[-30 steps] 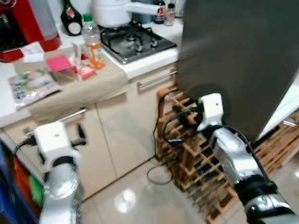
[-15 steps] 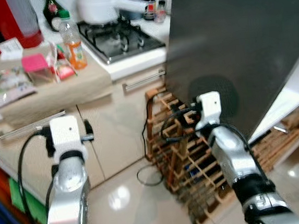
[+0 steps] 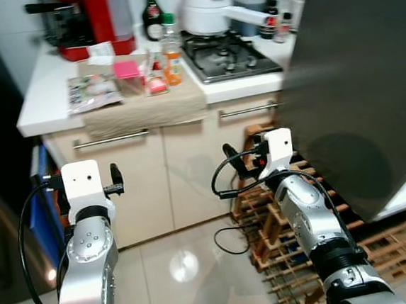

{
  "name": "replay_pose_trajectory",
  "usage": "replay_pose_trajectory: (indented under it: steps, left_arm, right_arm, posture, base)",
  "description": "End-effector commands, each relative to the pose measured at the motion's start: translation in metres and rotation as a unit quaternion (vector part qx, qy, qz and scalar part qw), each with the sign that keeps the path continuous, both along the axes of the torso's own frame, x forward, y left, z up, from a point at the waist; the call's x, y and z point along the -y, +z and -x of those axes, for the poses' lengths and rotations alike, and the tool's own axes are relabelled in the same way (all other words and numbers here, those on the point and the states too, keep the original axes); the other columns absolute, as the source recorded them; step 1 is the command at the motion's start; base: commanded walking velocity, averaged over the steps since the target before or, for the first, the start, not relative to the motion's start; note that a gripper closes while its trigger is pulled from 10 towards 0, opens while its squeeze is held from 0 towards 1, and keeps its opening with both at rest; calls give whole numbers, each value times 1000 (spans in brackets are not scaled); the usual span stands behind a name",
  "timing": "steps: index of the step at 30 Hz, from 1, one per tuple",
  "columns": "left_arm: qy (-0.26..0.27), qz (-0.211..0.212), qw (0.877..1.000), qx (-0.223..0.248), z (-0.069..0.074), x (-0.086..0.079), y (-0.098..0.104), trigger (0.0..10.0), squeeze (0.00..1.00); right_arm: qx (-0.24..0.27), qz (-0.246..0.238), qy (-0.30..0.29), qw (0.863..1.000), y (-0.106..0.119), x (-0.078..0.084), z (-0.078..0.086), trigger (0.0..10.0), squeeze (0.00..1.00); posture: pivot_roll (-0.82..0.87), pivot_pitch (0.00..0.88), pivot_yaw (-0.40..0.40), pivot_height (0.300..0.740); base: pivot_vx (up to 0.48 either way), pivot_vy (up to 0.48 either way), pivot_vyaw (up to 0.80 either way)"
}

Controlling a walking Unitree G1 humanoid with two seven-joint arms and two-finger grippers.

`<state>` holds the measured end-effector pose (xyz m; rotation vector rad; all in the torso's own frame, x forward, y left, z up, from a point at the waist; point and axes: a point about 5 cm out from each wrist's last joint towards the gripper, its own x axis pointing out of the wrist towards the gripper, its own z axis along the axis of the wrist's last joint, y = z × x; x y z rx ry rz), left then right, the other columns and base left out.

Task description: Restocking fridge

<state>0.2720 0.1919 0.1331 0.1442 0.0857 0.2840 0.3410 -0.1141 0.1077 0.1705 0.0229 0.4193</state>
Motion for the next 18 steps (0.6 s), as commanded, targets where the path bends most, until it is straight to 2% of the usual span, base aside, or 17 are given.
replay_pose_trajectory:
  steps: [1, 4, 18]
  left_arm:
    - [-18, 2, 1000, 0, 0, 6, 2, 10000, 0]
    - [-38, 22, 999, 9, -1, 13, 7, 10000, 0]
    - [-55, 34, 998, 24, -8, 19, 12, 10000, 0]
  right_arm:
    - [-1, -15, -8, 1000, 4, 5, -2, 10000, 16]
    - [-9, -29, 1, 1000, 3, 3, -3, 10000, 31]
    - [6, -38, 24, 999, 9, -2, -3, 10000, 51]
  posture:
    - [-7, 0, -23, 740]
    - [-5, 0, -21, 740]
    - [-15, 0, -17, 740]
  base:
    - [0, 0, 650]
    - [0, 0, 648]
    - [0, 0, 622]
